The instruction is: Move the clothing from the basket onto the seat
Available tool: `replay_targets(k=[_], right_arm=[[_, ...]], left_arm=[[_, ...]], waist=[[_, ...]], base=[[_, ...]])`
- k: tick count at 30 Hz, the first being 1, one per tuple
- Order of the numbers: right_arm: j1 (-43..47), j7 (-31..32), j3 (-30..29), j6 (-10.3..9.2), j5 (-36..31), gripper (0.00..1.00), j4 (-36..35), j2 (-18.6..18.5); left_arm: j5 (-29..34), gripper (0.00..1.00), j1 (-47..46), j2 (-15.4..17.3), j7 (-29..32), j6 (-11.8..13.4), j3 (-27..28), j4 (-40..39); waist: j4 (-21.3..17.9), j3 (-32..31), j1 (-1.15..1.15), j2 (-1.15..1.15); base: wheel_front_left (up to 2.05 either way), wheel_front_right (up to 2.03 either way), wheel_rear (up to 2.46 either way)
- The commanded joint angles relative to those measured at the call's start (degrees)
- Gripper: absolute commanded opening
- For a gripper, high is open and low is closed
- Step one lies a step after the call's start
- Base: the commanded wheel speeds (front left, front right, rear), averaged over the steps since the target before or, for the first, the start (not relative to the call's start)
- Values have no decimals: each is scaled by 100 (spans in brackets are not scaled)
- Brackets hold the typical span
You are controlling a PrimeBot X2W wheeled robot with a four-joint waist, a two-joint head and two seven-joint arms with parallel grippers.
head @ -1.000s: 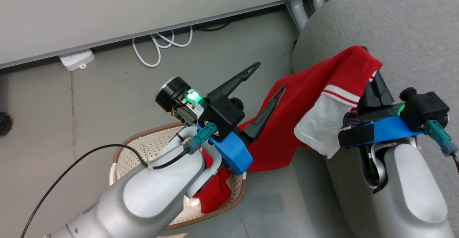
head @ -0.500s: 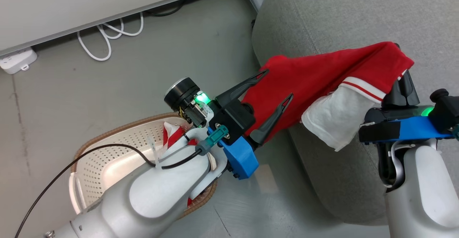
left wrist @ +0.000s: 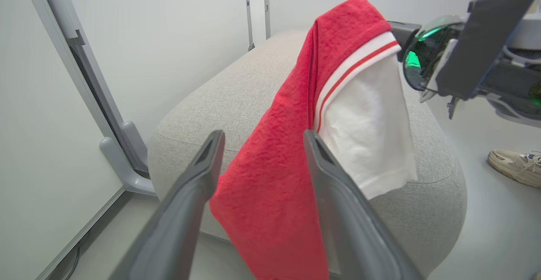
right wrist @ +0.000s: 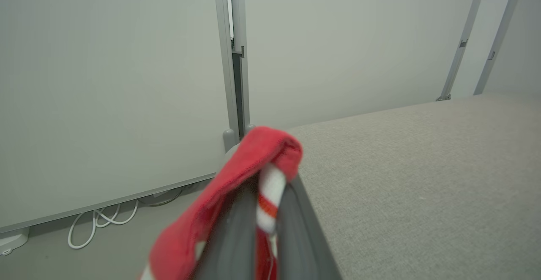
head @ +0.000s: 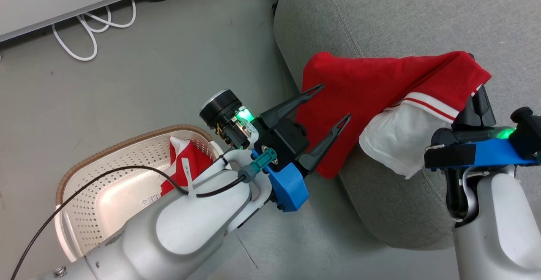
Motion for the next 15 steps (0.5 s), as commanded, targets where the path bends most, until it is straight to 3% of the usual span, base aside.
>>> replay_targets(k=[1, 8, 15], right_arm=[[-18, -5, 8, -4, 2, 0, -39, 17], [-603, -6, 83, -4, -223, 0, -223, -23], [-1675, -6, -238, -4, -378, 0, -525, -615]], left_arm=[[6, 100, -90, 25, -23, 0, -2, 8], [-23, 100, -122, 91, -78, 44, 37, 17], [56, 100, -270, 182, 12, 83, 40, -104]], waist=[[-1, 5, 0, 0], [34, 55, 0, 0], [176, 397, 0, 0]], base=[[0, 0, 0], [0, 0, 0], [0, 0, 0]])
